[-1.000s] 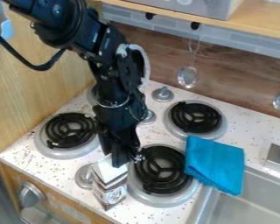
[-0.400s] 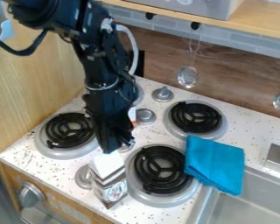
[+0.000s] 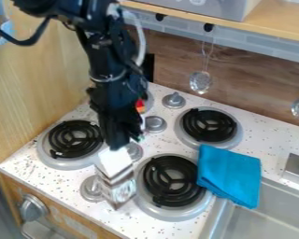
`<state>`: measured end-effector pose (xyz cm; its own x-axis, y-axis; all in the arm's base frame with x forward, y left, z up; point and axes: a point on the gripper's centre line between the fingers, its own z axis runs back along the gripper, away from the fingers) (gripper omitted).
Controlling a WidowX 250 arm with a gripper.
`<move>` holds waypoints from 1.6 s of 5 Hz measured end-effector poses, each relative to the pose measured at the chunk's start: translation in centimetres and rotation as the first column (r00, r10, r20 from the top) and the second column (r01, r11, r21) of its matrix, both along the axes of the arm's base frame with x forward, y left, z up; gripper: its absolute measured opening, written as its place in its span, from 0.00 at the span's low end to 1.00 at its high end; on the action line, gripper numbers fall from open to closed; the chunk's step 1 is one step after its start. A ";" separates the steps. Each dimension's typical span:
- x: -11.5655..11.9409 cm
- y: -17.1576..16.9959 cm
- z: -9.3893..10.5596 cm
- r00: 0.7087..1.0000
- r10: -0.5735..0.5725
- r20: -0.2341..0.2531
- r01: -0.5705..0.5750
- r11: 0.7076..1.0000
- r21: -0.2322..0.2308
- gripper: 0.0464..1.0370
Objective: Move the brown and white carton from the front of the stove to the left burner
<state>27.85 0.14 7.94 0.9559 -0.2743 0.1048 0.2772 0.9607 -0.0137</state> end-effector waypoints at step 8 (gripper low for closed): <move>1.3 10.0 -2.5 0.962 0.275 0.003 -0.274 0.960 0.061 0.03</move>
<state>29.15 10.12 5.48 0.9958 -0.0069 0.0910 0.0027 0.9989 0.0464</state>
